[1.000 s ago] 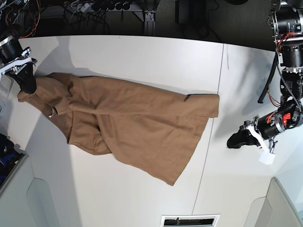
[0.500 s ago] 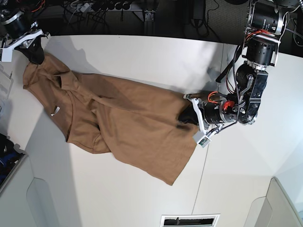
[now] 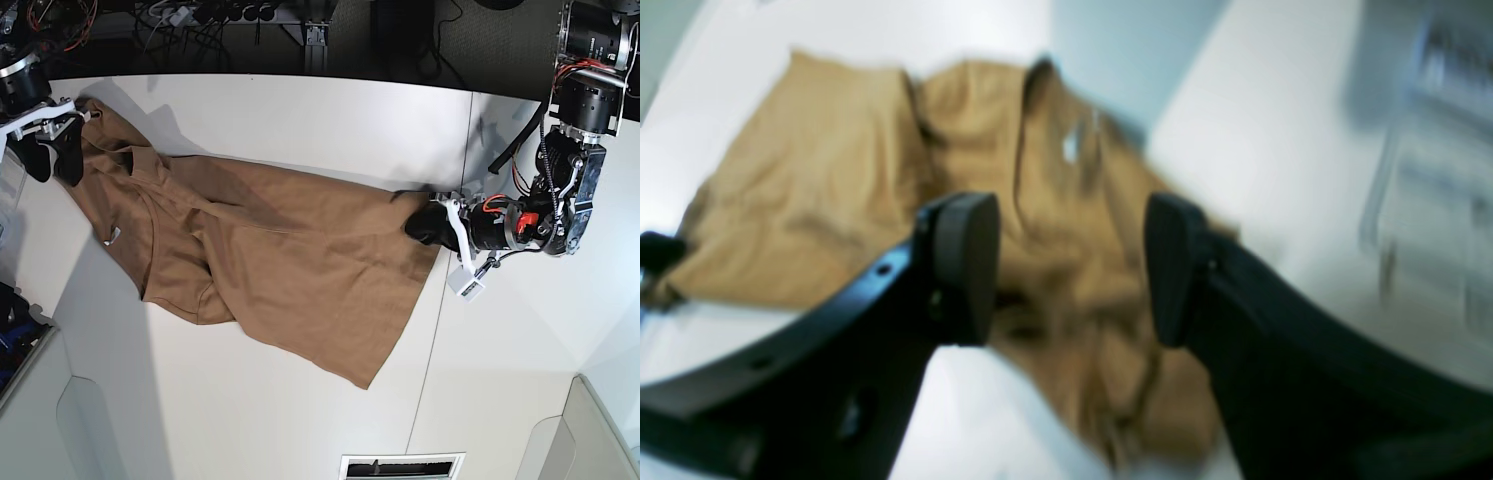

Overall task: Layout the t-shirt on the table in an organized manner, then fold the t-shirt properly
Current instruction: 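Grasp the shirt edge with both grippers to straighten it, then pull the held shirt edge with the left gripper away from the right gripper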

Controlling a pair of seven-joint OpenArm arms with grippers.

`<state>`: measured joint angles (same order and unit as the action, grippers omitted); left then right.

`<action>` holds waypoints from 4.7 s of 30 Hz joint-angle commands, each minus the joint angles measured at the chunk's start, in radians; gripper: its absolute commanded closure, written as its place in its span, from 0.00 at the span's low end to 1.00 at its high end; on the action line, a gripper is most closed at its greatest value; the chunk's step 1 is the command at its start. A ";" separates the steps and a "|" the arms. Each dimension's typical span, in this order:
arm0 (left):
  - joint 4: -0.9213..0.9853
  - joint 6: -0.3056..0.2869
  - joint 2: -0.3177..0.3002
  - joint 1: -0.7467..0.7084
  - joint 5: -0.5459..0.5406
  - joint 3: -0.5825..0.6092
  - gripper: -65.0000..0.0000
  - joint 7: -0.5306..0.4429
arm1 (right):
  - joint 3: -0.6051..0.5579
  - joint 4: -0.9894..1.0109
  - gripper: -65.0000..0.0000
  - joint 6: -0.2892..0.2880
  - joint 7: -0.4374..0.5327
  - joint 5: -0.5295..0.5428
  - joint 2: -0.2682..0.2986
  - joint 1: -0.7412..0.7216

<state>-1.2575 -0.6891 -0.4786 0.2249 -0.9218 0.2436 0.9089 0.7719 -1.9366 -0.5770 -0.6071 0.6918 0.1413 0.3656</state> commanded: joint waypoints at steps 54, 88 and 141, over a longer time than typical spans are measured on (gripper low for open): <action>-0.147 -0.009 -0.089 -0.057 0.467 -0.007 0.51 -0.265 | -0.037 0.619 0.47 0.013 0.106 -0.056 0.013 -0.424; -0.470 -0.009 -0.209 -0.137 0.067 -0.010 1.00 -0.092 | -0.037 0.619 0.47 0.012 0.104 0.026 0.013 -0.438; -0.476 -0.009 -0.177 -0.192 0.190 -0.010 0.57 -0.145 | -0.041 0.619 0.47 0.012 0.073 -0.034 0.010 -0.490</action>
<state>-1.7218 -0.6922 -0.6445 0.0166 -0.7097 0.2428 0.7849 0.7307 -1.3022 -0.5541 -0.5510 0.6388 0.1379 -0.1089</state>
